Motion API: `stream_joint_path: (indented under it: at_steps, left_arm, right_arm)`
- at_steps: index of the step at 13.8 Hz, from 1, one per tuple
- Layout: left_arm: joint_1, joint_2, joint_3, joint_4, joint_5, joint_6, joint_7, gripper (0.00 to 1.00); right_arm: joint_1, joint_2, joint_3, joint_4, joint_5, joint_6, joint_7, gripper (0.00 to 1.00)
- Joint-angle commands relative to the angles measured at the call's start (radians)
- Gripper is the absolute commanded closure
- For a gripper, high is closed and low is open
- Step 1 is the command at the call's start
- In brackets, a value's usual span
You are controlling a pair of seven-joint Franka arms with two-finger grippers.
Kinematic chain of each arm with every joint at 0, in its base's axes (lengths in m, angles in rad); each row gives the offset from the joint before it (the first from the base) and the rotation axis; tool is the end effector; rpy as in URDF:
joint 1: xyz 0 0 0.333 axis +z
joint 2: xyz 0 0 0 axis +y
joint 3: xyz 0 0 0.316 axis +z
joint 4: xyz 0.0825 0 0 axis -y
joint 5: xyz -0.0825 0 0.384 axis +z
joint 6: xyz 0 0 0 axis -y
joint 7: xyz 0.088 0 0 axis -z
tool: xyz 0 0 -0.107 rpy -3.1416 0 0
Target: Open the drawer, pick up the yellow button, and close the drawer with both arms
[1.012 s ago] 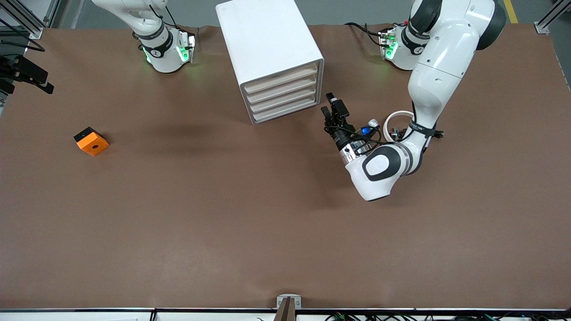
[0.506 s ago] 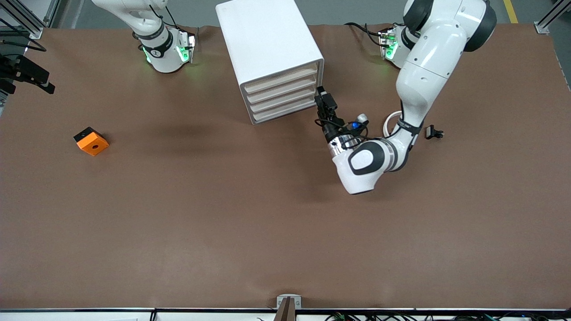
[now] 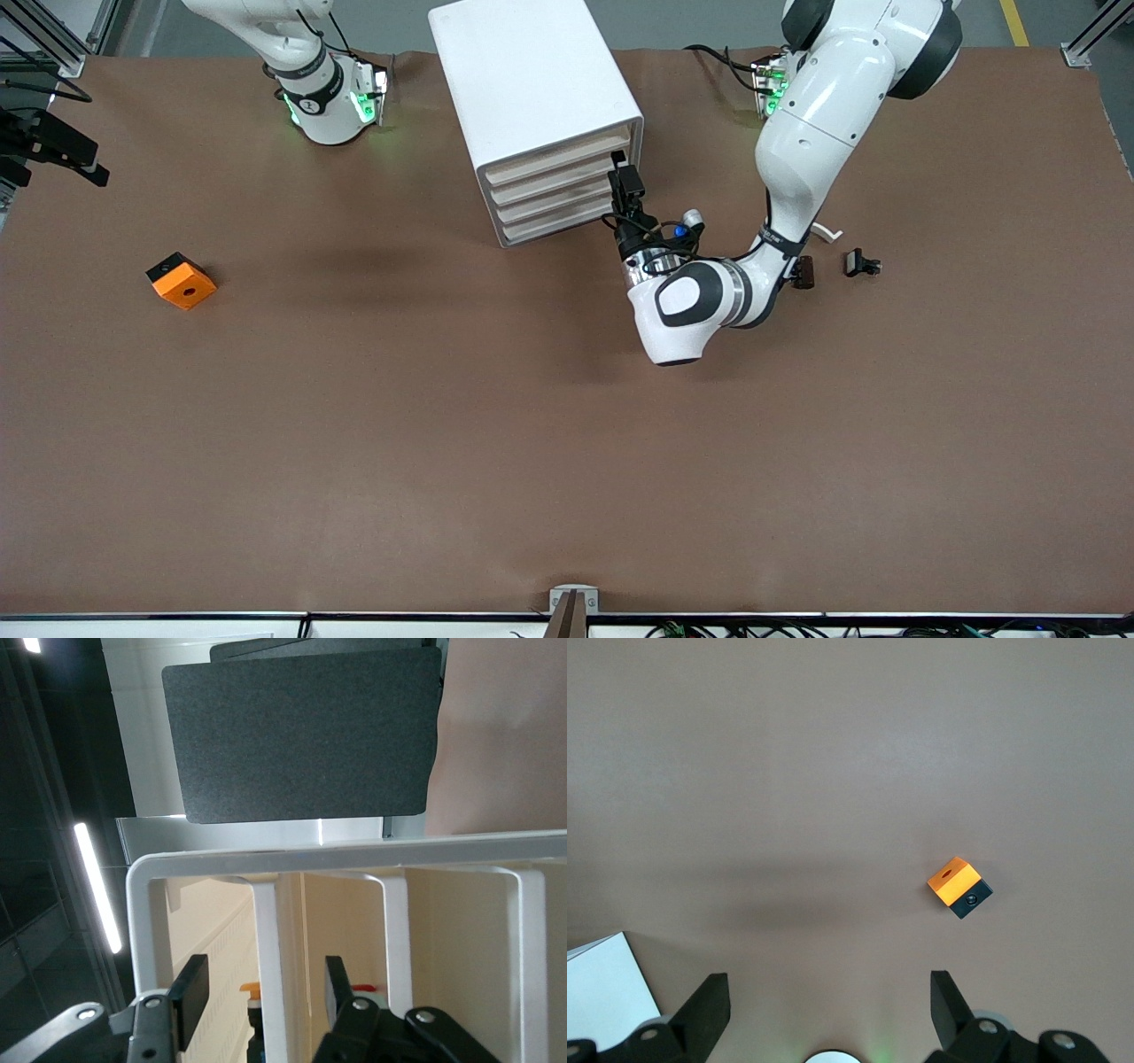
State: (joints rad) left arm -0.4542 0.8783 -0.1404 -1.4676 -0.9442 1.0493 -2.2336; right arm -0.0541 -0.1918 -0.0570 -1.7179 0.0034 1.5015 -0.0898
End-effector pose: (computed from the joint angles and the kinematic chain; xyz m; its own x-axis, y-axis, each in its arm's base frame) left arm 0.4390 -0.4121 0.2038 -0.2328 0.9719 -0.0345 -0.0481 -0.0470 -0.9977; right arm 0.4828 -0.0564 0.6492 0.9995 -0.0197 -0.0235 -0.0201 -0.9997 -0.0164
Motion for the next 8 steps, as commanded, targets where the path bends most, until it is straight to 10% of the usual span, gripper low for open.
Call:
stream_joint_path:
  at_steps: [1, 8]
  left_arm:
    - [-0.027, -0.038, 0.004, -0.045, -0.002, 0.012, -0.014, 0.4]
    - [-0.109, -0.113, 0.004, -0.143, -0.001, 0.034, 0.008, 0.52]
  right_arm:
    - [0.005, -0.015, -0.001, -0.003, 0.004, 0.0, 0.01, 0.0]
    - [0.005, -0.012, -0.001, 0.014, 0.001, -0.009, 0.005, 0.0]
